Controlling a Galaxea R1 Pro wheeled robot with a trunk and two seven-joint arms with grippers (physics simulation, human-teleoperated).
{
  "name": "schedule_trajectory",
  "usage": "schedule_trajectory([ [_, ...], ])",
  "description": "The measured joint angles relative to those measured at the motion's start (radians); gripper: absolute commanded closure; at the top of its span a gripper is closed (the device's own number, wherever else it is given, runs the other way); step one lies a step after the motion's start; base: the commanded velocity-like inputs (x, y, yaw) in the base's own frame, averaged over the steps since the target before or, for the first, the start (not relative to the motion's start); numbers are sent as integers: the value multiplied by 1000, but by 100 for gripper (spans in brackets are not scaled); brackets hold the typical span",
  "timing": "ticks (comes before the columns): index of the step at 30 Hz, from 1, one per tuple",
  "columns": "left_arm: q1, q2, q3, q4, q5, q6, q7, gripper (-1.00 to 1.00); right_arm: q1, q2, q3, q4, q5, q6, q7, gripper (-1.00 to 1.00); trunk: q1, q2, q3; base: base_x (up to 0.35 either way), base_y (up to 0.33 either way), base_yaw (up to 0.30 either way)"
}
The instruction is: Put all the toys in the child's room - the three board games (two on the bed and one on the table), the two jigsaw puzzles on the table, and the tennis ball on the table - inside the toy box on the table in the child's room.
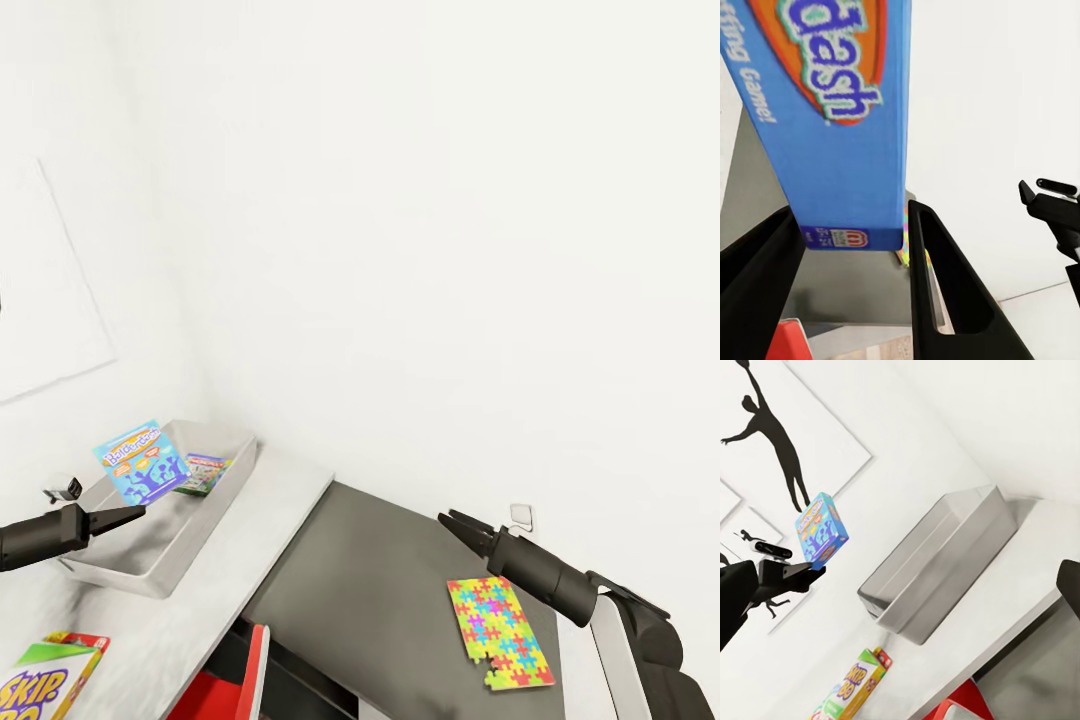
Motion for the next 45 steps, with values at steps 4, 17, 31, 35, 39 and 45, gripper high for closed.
schedule_trajectory([
  [4,0,0,0,0,0,0,0,100,-1,0,0,0,0,0,0,-100,0,0,0,24,18,0],
  [17,0,0,0,0,0,0,0,100,-1,0,0,1,-1,1,1,-100,0,0,0,30,19,0],
  [31,0,0,0,0,0,0,0,100,-1,0,0,2,-1,1,-2,-100,0,0,0,0,0,0],
  [35,0,0,0,0,0,0,1,100,-1,0,0,2,-2,1,-1,-100,0,0,0,0,0,0],
  [39,0,0,0,0,0,0,1,100,-1,0,0,2,-1,1,-1,-100,0,0,0,0,0,0],
  [45,0,0,0,5,0,0,6,100,-1,0,0,2,-2,1,-1,-100,0,0,0,0,0,0],
])
